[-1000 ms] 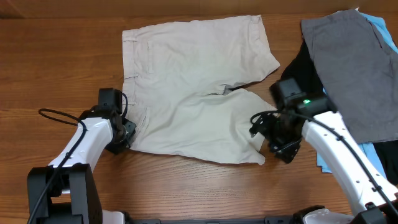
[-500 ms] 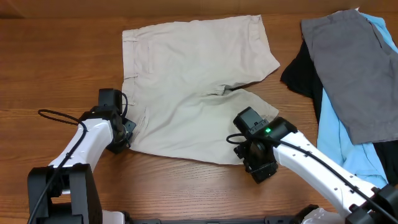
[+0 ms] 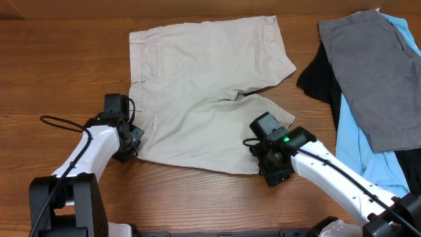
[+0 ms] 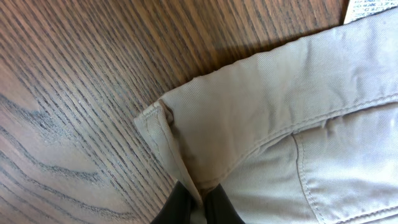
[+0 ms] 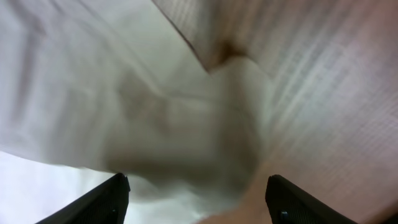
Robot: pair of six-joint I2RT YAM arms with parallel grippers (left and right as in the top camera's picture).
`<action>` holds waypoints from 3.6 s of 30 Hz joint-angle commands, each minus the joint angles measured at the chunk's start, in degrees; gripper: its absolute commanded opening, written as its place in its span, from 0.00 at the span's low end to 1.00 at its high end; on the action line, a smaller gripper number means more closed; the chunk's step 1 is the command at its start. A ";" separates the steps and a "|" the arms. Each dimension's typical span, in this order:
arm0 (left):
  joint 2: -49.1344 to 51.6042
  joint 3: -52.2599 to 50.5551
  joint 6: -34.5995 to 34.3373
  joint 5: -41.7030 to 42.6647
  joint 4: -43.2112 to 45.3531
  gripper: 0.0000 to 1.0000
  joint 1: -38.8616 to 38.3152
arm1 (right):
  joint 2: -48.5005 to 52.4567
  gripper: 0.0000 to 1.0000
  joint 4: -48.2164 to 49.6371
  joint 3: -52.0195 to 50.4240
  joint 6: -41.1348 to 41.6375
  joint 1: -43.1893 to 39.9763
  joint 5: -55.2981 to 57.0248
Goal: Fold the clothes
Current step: 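Lower both grippers and grasp the two leg hems of the shorts, then lift the leg hems and fold them up onto the waistband, then release the hems and raise both grippers off the folded shorts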
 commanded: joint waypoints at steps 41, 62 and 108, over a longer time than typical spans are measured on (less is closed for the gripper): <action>-18.34 25.40 17.40 -7.85 -26.03 0.04 2.62 | -22.58 0.04 -20.85 19.26 -39.67 -25.05 7.04; -27.43 26.05 17.16 -10.67 -31.58 0.04 2.62 | -16.81 0.04 -25.33 32.96 -56.41 -25.05 7.61; 9.05 26.29 17.64 -9.81 14.27 1.00 2.62 | 28.09 1.00 33.99 33.27 -65.37 -25.05 9.88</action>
